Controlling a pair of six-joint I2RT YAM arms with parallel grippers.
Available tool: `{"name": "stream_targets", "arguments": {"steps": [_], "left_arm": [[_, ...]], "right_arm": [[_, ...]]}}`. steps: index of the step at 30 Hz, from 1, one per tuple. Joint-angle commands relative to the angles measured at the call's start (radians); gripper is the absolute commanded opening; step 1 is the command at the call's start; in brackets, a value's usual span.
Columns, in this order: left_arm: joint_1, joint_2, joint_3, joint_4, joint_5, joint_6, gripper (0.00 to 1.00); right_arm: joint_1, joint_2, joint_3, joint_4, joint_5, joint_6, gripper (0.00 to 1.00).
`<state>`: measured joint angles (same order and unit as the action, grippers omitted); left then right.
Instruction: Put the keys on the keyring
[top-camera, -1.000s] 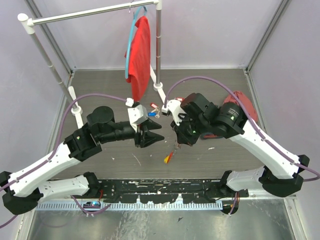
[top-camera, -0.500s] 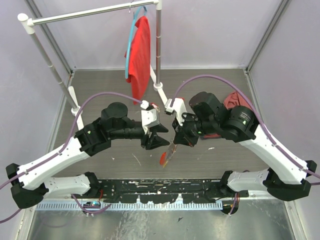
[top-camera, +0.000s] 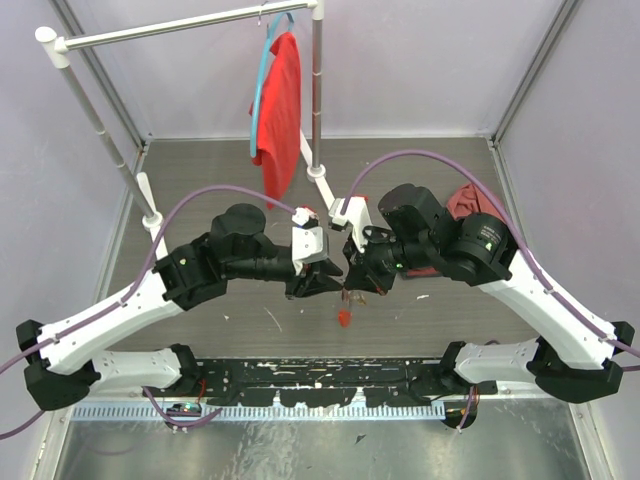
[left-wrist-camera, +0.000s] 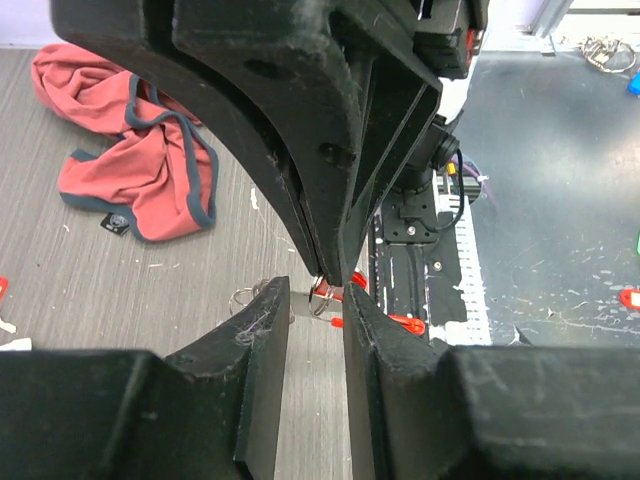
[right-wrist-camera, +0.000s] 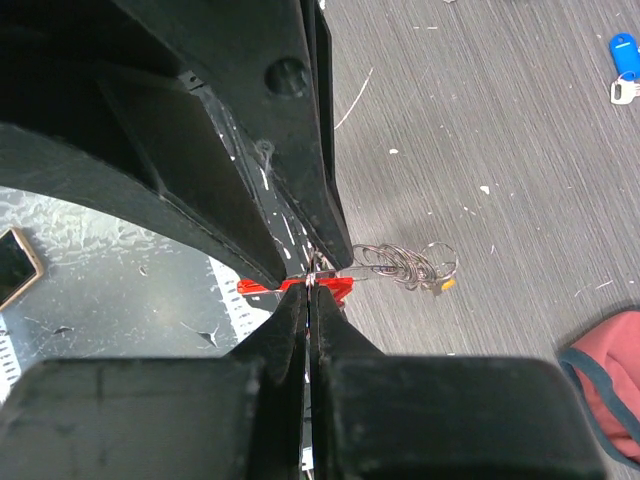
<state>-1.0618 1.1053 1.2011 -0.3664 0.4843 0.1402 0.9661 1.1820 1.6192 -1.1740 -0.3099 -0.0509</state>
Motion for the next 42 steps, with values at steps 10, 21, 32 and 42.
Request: {"name": "stream_targets", "arguments": {"steps": [10,21,32,42], "left_arm": [[-0.025,0.031,0.063,-0.037,-0.015,0.042,0.2],[-0.03,0.006,0.044,0.008,-0.042,0.003,0.0],[-0.029,-0.128,-0.172,0.347,-0.129,-0.224,0.0],[-0.03,-0.153,-0.232,0.483,-0.12,-0.325,0.0]], "right_arm": [[0.005,-0.038,0.004,0.071,-0.032,-0.003,0.01],[0.005,-0.065,-0.004,0.121,0.003,0.006,0.1],[0.004,-0.329,-0.238,0.454,0.15,0.153,0.37],[0.005,-0.433,-0.408,0.697,0.081,0.242,0.46]]}}
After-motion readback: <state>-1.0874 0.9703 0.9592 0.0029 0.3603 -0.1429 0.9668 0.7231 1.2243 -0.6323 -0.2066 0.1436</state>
